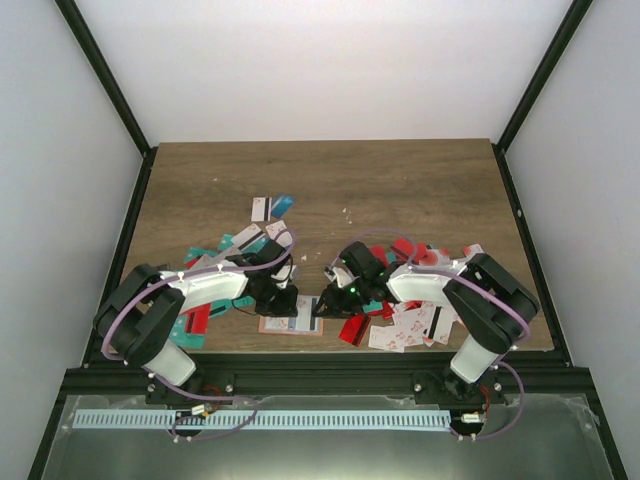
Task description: Put the credit cards into the card holder
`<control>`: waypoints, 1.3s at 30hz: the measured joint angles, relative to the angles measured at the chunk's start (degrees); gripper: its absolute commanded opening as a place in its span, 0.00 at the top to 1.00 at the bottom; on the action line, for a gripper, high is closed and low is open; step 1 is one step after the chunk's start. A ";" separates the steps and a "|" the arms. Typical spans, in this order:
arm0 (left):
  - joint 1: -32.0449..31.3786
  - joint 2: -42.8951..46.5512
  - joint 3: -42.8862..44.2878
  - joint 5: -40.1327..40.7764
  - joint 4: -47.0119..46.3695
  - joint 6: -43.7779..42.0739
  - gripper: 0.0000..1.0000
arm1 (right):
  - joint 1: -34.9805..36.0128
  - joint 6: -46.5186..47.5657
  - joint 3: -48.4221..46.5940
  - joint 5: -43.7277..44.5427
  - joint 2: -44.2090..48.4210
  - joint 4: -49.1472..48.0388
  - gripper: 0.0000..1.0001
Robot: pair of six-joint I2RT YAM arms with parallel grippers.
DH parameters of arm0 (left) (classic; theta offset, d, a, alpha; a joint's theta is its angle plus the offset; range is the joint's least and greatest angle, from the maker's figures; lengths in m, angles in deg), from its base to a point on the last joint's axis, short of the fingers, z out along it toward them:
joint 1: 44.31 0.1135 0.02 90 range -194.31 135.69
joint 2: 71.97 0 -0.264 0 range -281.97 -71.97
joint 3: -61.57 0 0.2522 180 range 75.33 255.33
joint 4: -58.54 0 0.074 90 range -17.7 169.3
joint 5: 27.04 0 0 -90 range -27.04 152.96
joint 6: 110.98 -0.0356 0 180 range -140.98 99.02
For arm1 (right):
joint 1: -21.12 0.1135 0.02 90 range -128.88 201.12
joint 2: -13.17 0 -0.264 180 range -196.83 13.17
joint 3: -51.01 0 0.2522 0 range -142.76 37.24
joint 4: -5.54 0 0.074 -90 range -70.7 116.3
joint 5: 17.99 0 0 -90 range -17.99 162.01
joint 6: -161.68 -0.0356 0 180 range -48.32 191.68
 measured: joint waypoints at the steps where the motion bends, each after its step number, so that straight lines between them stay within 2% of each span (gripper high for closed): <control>1: 0.00 -0.02 0.00 0.00 -0.02 -0.04 0.96 | 0.00 0.02 0.00 0.13 -0.09 0.13 0.67; 14: -0.33 -0.15 0.00 0.46 -0.20 -0.20 0.96 | 0.00 0.39 -0.04 -0.83 -1.84 -0.50 0.67; 26: -0.52 -0.15 0.00 0.63 -0.31 -0.20 0.96 | 0.00 0.15 -0.17 -2.49 -2.51 -2.08 0.72; 39: -0.63 -0.13 -0.07 0.81 -0.44 -0.22 0.96 | 0.07 0.44 -2.27 -1.22 -1.79 1.81 0.73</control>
